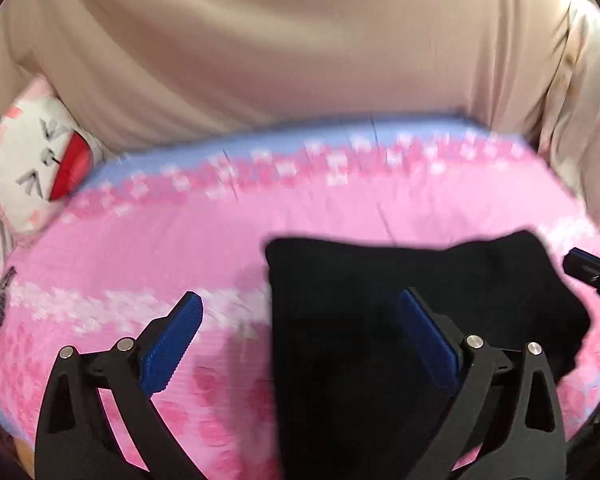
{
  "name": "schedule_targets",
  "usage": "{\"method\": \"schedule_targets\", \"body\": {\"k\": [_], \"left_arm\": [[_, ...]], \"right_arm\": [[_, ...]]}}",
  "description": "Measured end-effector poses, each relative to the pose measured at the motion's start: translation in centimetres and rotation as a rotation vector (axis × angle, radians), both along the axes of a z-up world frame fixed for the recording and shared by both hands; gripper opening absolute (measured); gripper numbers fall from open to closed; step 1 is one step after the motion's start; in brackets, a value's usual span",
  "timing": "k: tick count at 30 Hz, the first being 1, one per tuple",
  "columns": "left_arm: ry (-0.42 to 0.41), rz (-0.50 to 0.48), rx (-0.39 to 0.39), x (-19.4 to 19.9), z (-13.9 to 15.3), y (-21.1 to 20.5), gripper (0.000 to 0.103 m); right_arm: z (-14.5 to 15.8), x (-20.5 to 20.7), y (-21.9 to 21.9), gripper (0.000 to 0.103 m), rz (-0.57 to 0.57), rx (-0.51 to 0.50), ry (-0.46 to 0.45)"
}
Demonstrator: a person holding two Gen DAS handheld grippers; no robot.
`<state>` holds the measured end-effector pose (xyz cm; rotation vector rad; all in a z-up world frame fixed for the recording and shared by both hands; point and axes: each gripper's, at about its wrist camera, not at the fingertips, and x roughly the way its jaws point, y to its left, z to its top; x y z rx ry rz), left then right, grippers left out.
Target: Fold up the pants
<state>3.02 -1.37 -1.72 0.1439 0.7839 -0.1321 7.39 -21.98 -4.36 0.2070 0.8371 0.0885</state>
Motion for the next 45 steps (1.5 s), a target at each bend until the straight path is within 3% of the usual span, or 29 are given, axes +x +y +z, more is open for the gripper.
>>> {"method": "schedule_targets", "body": {"k": [1,2,3,5,6,10,12,14,16,17,18,20,22,26,29,32,33,37,41,42,44,45], "left_arm": [[0.041,0.005,0.005,0.7,-1.3,-0.3,0.096],[0.080,0.000,0.009,1.3,-2.7,-0.6,0.096],[0.112,0.005,0.014,1.9,-4.0,-0.7,0.097],[0.122,0.015,-0.010,1.7,-5.0,0.1,0.097],[0.121,0.017,-0.020,1.6,-4.9,0.4,0.097],[0.110,0.010,-0.011,1.3,-4.6,0.4,0.097],[0.105,0.006,-0.002,1.0,-4.7,0.5,0.097],[0.108,0.003,-0.006,1.0,-4.5,0.6,0.097],[0.112,-0.003,-0.017,0.9,-4.2,0.7,0.097],[0.110,-0.006,-0.018,0.9,-4.1,0.8,0.097],[0.105,-0.011,-0.018,0.8,-4.0,0.9,0.097],[0.106,-0.010,-0.026,0.8,-3.8,1.2,0.097],[0.112,-0.016,-0.038,0.7,-3.6,1.4,0.096],[0.095,-0.009,-0.025,-0.3,-2.9,2.6,0.096],[0.055,0.036,0.036,-1.4,-2.3,4.8,0.096],[0.033,0.087,0.082,-2.0,-2.0,6.7,0.096],[0.036,0.103,0.084,-2.2,-1.9,7.6,0.096],[0.051,0.109,0.040,-2.9,-1.7,8.9,0.096],[0.064,0.050,0.017,-3.4,-2.2,7.2,0.097],[0.071,0.025,0.014,-3.3,-2.5,6.1,0.097],[0.089,-0.006,0.022,-3.2,-3.2,4.3,0.097],[0.090,-0.019,0.030,-3.3,-3.2,3.4,0.097]], "right_arm": [[-1.5,0.2,-0.3,0.014,-0.015,-0.023,0.035],[-2.8,0.4,-1.3,0.012,-0.022,0.017,0.038],[-2.9,0.1,-2.6,0.011,-0.038,0.108,0.034],[-1.8,-0.6,-3.7,0.011,-0.076,0.159,0.040],[-0.3,-0.8,-3.1,0.016,-0.061,0.148,0.000],[2.4,0.8,1.4,0.016,0.092,0.129,-0.054],[0.7,3.1,2.7,0.016,0.091,0.046,-0.007],[-2.4,5.4,2.6,0.005,0.041,0.013,0.094],[-2.4,5.4,1.4,0.003,-0.015,0.114,0.100],[-1.0,5.0,1.6,0.009,-0.021,0.160,0.081],[-0.2,4.8,2.1,0.014,-0.004,0.161,0.055],[1.9,4.9,5.4,0.013,0.082,0.121,0.012],[2.2,5.4,7.8,0.014,0.154,0.111,0.018],[-1.9,8.6,12.1,0.014,0.225,0.094,0.130],[-1.6,8.6,13.6,0.014,0.217,0.026,0.105],[1.0,6.2,12.5,0.013,0.259,0.162,0.038],[1.6,5.0,11.8,0.013,0.248,0.163,0.022],[2.4,-0.4,6.9,0.013,0.147,0.097,-0.015],[-0.8,-4.4,0.7,0.011,-0.016,0.023,0.099],[-1.8,-5.0,-0.4,0.000,-0.021,0.050,0.110],[-1.5,-7.0,-2.8,0.000,-0.052,0.205,0.075],[-0.9,-7.7,-3.5,0.007,-0.066,0.227,0.052]]}}
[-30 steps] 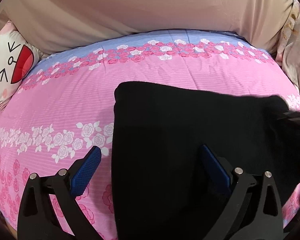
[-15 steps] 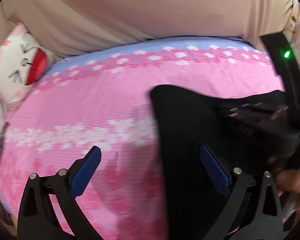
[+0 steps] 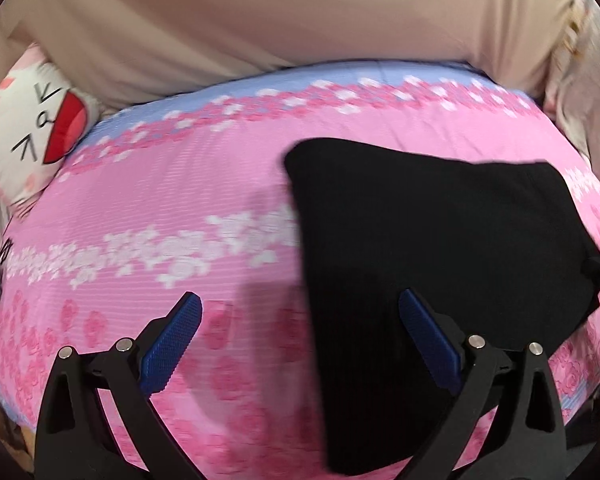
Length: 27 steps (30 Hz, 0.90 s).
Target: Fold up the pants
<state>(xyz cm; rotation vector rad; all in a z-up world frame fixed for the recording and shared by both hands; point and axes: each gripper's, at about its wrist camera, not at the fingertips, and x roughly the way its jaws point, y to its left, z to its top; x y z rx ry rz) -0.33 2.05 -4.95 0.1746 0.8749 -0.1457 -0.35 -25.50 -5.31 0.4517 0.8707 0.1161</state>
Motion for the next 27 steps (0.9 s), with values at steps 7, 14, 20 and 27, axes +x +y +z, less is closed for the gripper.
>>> {"method": "schedule_targets", "body": {"k": [7,14,20,27], "left_arm": [[-0.015,-0.072,0.001,-1.7,0.7,-2.3,0.097],[0.046,-0.091,0.036,-2.3,-1.1,-4.2,0.097],[0.043,-0.071,0.044,-2.2,-2.2,-3.9,0.098],[0.109,-0.039,-0.076,-1.9,-2.1,-2.3,0.098]], "right_arm": [[0.0,-3.3,0.2,0.059,0.048,-0.299,-0.036],[-1.9,-3.6,4.6,0.053,0.189,-0.460,-0.095],[-2.4,-2.2,0.8,0.022,0.083,-0.322,-0.056],[-0.5,-3.6,-1.2,0.030,0.079,-0.134,-0.087]]}}
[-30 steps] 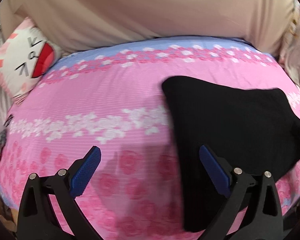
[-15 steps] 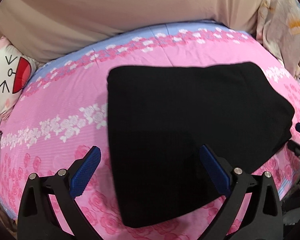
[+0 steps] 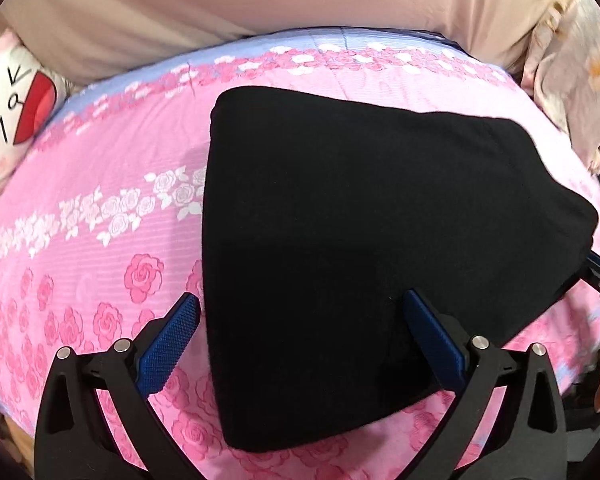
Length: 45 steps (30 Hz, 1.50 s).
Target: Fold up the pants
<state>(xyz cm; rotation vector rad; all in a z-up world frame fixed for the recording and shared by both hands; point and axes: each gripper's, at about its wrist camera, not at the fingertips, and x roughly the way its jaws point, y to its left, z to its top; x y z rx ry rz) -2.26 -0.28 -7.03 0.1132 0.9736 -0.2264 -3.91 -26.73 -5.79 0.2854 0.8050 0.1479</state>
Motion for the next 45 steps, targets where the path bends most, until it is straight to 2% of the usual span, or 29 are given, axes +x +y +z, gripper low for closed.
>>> {"method": "schedule_targets", "body": {"k": [2,3,4,6,8,11,15,17,20,23,27,29,30,31,35,37,40,45], "left_arm": [[-0.002,0.012,-0.033,0.0,1.2,0.7,0.098],[-0.007,0.018,-0.049,0.0,1.7,1.1,0.098],[-0.007,0.026,-0.066,0.2,2.2,1.6,0.098],[0.021,0.029,-0.115,0.9,2.8,2.7,0.098],[0.100,0.035,-0.192,2.2,2.2,4.2,0.098],[0.257,0.078,-0.328,4.1,-0.2,6.7,0.098],[0.337,0.110,-0.450,4.6,-2.6,8.0,0.098],[0.326,0.094,-0.444,4.3,-2.6,7.6,0.098],[0.322,0.036,-0.421,4.2,-2.6,6.2,0.098],[0.321,-0.093,-0.414,4.0,-2.7,3.5,0.098],[0.249,-0.113,-0.298,4.0,-2.7,0.6,0.098],[0.224,-0.099,-0.295,4.0,-2.5,0.2,0.098],[0.212,-0.089,-0.310,4.0,-2.4,0.3,0.097],[0.201,-0.078,-0.317,3.9,-2.3,0.4,0.091],[0.168,-0.072,-0.337,3.7,-1.4,1.6,0.058],[0.149,-0.083,-0.327,3.6,-0.7,1.7,0.049],[0.100,-0.099,-0.262,2.8,0.1,0.8,0.041],[0.024,-0.102,-0.226,1.6,1.7,0.1,0.035]], "right_arm": [[1.5,-0.2,-1.1,0.033,-0.008,0.077,-0.023],[2.4,-0.1,-1.9,0.048,-0.018,0.152,-0.027],[2.7,0.0,-2.3,0.068,-0.021,0.190,-0.027],[2.8,1.1,-3.4,0.080,-0.021,0.308,-0.019],[2.0,2.7,-3.6,0.080,-0.011,0.358,0.036],[-0.6,4.7,-3.9,0.080,-0.034,0.370,0.133],[-4.3,5.8,-3.8,0.080,-0.028,0.490,0.243],[-5.2,5.7,-3.4,0.081,0.000,0.573,0.261],[-5.1,5.3,-2.5,0.082,0.044,0.619,0.253],[-5.0,6.0,-1.5,0.082,0.048,0.603,0.258],[-5.1,7.3,-1.0,0.082,0.048,0.585,0.246],[-5.3,7.7,-0.6,0.073,0.034,0.566,0.232],[-5.7,7.7,-0.7,0.051,0.029,0.566,0.239],[-6.2,7.6,-0.9,0.047,0.021,0.609,0.233],[-6.1,7.4,-0.7,0.044,0.010,0.608,0.213],[-5.9,7.4,-0.6,0.044,0.007,0.595,0.213],[-4.9,7.2,-0.2,0.042,0.001,0.559,0.193],[-1.8,6.3,1.3,0.039,0.014,0.464,0.115]]}}
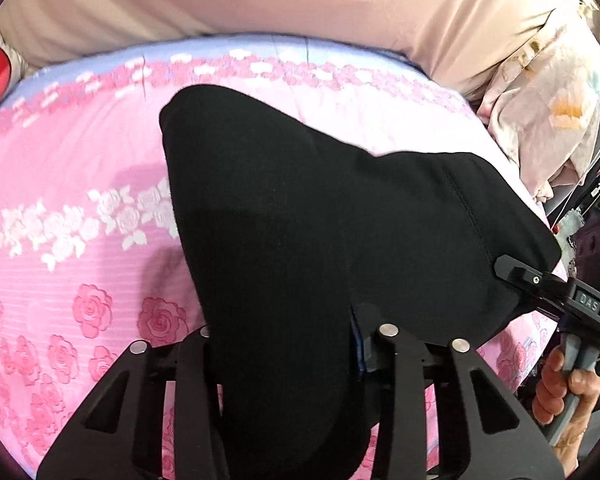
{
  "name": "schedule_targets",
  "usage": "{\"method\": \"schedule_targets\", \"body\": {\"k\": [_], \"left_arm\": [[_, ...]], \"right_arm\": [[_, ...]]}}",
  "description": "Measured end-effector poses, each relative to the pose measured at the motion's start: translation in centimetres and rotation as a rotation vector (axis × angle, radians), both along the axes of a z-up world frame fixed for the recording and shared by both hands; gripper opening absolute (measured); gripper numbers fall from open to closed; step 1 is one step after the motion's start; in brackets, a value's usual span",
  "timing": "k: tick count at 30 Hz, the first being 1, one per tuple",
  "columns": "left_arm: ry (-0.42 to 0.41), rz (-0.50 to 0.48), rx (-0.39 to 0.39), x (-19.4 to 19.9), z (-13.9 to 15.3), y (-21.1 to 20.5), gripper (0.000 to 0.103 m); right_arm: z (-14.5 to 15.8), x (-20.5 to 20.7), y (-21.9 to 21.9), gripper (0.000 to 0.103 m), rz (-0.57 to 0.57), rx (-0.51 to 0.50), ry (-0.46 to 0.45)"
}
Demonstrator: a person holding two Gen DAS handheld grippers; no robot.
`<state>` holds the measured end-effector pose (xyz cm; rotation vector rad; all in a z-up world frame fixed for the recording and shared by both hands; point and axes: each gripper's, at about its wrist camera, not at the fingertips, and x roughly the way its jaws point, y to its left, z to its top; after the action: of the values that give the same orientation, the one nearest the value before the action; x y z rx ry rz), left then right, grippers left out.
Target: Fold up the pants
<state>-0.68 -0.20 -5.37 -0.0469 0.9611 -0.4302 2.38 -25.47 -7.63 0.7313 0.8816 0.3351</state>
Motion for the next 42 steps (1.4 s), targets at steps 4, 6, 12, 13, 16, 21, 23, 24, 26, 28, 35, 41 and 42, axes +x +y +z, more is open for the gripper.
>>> {"method": "schedule_targets", "body": {"k": [4,6,12,13,16,21,23,24,26,28,35,41,42], "left_arm": [[-0.034,-0.005,-0.019,-1.2,1.5,1.1,0.034],[-0.041,-0.015,-0.037,-2.1,2.2,2.5,0.034],[0.020,-0.039,-0.058,-3.4,0.7,3.2,0.035],[0.040,-0.032,-0.043,-3.4,-0.3,3.1,0.035],[0.060,-0.013,-0.038,-3.4,-1.8,3.0,0.036],[0.048,-0.010,-0.047,-3.8,-1.0,3.2,0.036],[0.032,-0.015,-0.063,-4.1,0.0,3.4,0.035],[0.017,-0.024,-0.075,-4.5,0.9,3.6,0.035],[-0.015,-0.037,-0.092,-4.9,2.6,3.8,0.035],[-0.057,-0.049,-0.115,-5.3,4.7,4.0,0.035],[-0.284,-0.066,-0.164,-4.4,12.8,4.8,0.035],[-0.485,-0.038,-0.133,0.7,18.2,4.1,0.036],[-0.506,-0.030,-0.130,2.4,18.6,3.9,0.036]], "right_arm": [[2.2,-1.1,0.9,0.039,0.009,-0.044,-0.047],[2.9,-2.0,0.8,0.039,0.010,-0.031,-0.057],[-0.1,-3.9,1.0,0.039,0.010,0.000,0.023],[-1.4,-4.0,0.9,0.039,-0.001,0.006,0.050],[-2.4,-4.4,0.6,0.039,-0.016,0.047,0.055],[-0.7,-4.7,0.9,0.038,-0.007,0.006,0.025],[1.2,-5.1,1.1,0.037,-0.002,0.001,-0.019],[2.5,-5.3,1.2,0.037,0.003,-0.005,-0.046],[4.9,-5.6,1.4,0.037,0.009,-0.028,-0.103],[6.9,-5.8,1.5,0.037,0.011,-0.042,-0.152],[15.7,-3.0,1.4,0.037,0.018,-0.117,-0.396],[19.6,4.4,0.9,0.037,0.008,-0.135,-0.547],[19.9,6.1,0.9,0.037,0.006,-0.134,-0.558]]}}
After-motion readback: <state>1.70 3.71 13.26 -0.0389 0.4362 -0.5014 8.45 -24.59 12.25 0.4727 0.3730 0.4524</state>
